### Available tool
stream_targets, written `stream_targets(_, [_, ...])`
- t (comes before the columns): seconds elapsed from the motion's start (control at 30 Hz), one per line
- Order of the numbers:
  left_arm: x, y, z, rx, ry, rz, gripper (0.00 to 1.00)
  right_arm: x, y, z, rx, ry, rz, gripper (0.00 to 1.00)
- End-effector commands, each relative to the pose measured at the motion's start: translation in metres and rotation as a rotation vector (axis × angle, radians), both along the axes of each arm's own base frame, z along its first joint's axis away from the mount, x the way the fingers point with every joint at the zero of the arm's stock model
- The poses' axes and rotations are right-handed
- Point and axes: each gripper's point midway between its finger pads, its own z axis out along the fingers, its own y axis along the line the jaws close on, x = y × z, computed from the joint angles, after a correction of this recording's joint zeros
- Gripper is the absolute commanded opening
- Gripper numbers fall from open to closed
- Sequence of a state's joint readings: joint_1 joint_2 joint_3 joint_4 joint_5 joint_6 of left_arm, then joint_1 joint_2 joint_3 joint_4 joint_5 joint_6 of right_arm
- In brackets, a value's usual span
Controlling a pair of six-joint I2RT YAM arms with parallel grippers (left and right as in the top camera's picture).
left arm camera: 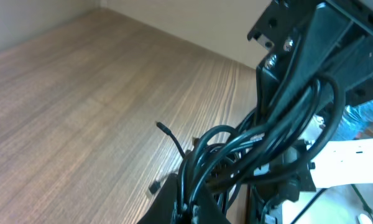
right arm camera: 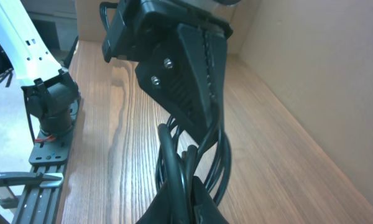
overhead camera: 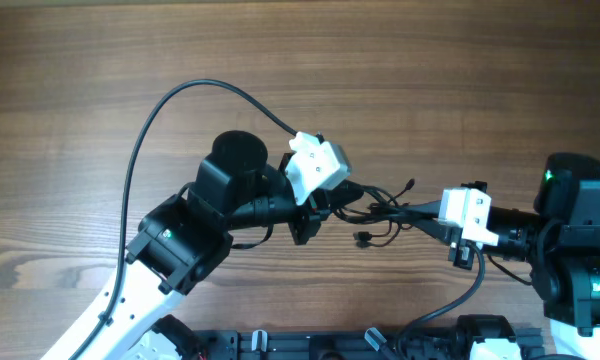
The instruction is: Untangle cables
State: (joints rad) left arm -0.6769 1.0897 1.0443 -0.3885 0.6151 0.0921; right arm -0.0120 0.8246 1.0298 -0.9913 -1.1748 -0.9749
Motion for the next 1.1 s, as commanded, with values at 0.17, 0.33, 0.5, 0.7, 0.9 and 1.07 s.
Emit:
stream_targets(0.17, [0.069, 0.023, 0.021, -0.200, 0.241, 0.521, 0.04, -0.008, 0.001, 0.005, 0.009, -0.004, 0.016, 0.09])
stream_targets(0.33, [0.095, 0.046, 0.027, -0.403, 0.469, 0.800, 0.04, -0.010, 0.001, 0.003, 0.010, 0.021, 0.016, 0.11])
stream_targets(0.5, [0.096, 0.045, 0.034, -0.573, 0.707, 0.851, 0.04, -0.009, 0.000, 0.000, -0.004, 0.027, 0.003, 0.11])
stream_targets(0.7, [0.086, 0.033, 0.034, -0.704, 1.046, 0.833, 0.04, -0.005, -0.002, -0.002, -0.021, 0.015, -0.012, 0.11])
stream_targets(0.9, [0.095, 0.050, 0.036, -0.582, 0.753, 0.820, 1.00, 0.003, -0.008, -0.010, -0.080, 0.011, -0.066, 0.08])
stream_targets(1.07, [0.101, 0.081, 0.056, -0.541, 0.533, 0.803, 0.91, 0.004, -0.009, -0.012, -0.132, -0.110, -0.029, 0.09])
